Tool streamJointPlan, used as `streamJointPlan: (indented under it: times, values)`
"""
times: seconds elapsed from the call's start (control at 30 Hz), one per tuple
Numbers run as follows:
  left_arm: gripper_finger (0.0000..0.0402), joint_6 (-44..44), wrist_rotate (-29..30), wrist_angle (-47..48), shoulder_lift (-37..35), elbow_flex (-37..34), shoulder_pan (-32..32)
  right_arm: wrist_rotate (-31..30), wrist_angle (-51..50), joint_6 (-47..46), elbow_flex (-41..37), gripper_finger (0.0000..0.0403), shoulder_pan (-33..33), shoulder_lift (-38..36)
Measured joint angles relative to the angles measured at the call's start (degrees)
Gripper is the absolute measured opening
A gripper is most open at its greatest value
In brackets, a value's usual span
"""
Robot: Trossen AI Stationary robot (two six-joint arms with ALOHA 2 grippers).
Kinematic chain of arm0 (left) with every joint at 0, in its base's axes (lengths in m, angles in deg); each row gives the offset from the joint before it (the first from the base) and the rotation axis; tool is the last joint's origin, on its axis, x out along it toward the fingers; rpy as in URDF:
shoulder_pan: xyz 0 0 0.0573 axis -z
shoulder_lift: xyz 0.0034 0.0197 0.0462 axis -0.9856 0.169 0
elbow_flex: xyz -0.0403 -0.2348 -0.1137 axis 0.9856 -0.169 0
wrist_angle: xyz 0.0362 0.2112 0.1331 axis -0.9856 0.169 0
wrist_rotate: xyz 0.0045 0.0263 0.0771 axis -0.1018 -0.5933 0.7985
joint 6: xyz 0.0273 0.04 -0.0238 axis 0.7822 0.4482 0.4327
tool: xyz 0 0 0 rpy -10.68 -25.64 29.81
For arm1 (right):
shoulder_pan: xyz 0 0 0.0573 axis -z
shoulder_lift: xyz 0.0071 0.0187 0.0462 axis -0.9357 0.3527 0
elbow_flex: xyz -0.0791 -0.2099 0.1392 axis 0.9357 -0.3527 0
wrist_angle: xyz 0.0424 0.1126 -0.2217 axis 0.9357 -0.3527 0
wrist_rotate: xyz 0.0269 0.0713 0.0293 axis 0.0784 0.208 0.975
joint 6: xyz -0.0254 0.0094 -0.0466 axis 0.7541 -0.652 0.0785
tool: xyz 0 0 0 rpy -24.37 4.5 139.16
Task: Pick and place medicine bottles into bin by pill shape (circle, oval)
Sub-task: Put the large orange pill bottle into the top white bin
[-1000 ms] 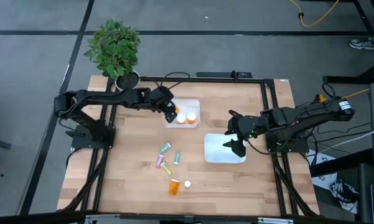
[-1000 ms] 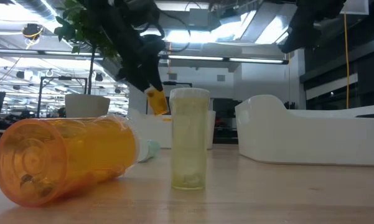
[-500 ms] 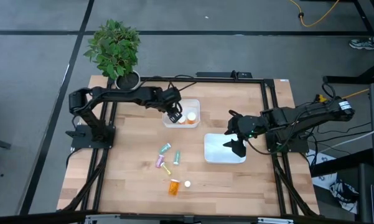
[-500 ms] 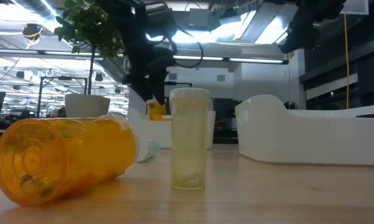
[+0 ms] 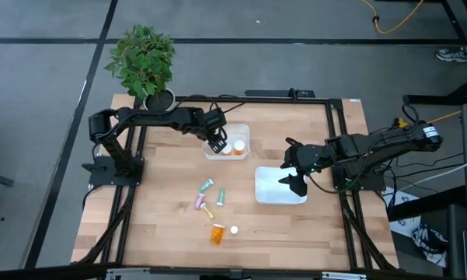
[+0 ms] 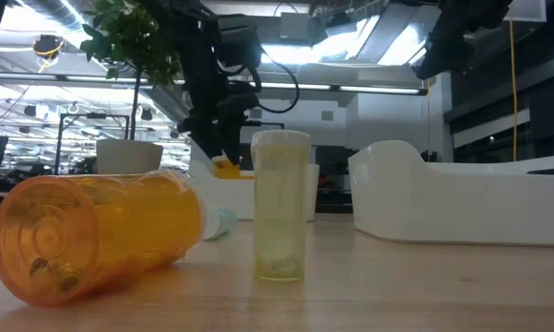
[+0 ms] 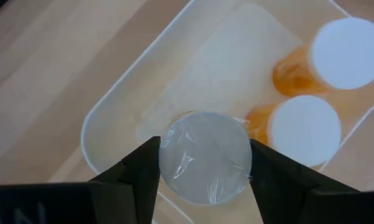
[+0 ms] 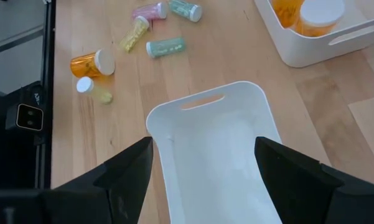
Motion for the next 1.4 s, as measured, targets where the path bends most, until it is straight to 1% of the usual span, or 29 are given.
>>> streamJointPlan:
  times: [0.2,0.57,0.67,0.87,0.97,1.07,1.4]
  values:
    - [0.0195,0.0,-1.6,0.3,0.0,0.0,0.2,0.0,0.0,0.0,0.0,0.0282,0.0,0.0]
    - [0.0195,0.0,-1.7,2.5,0.0,0.0,0.2,0.0,0.0,0.0,0.0,0.0282,0.0,0.0]
    - [0.0209,0.0,-1.6,2.5,0.0,0.0,0.2,0.0,0.0,0.0,0.0,0.0282,0.0,0.0]
    - [0.0262,-0.1,-1.3,2.3,0.0,0.0,0.2,0.0,0.0,0.0,0.0,0.0282,0.0,0.0]
    - [0.0276,-0.1,-0.5,2.3,0.0,0.0,0.2,0.0,0.0,0.0,0.0,0.0282,0.0,0.0]
    - [0.0279,-0.1,0.8,2.3,0.0,0.0,0.2,0.0,0.0,0.0,0.0,0.0282,0.0,0.0]
    - [0.0275,0.0,0.8,1.7,0.0,0.0,0.2,0.0,0.0,0.0,0.0,0.0282,0.0,0.0]
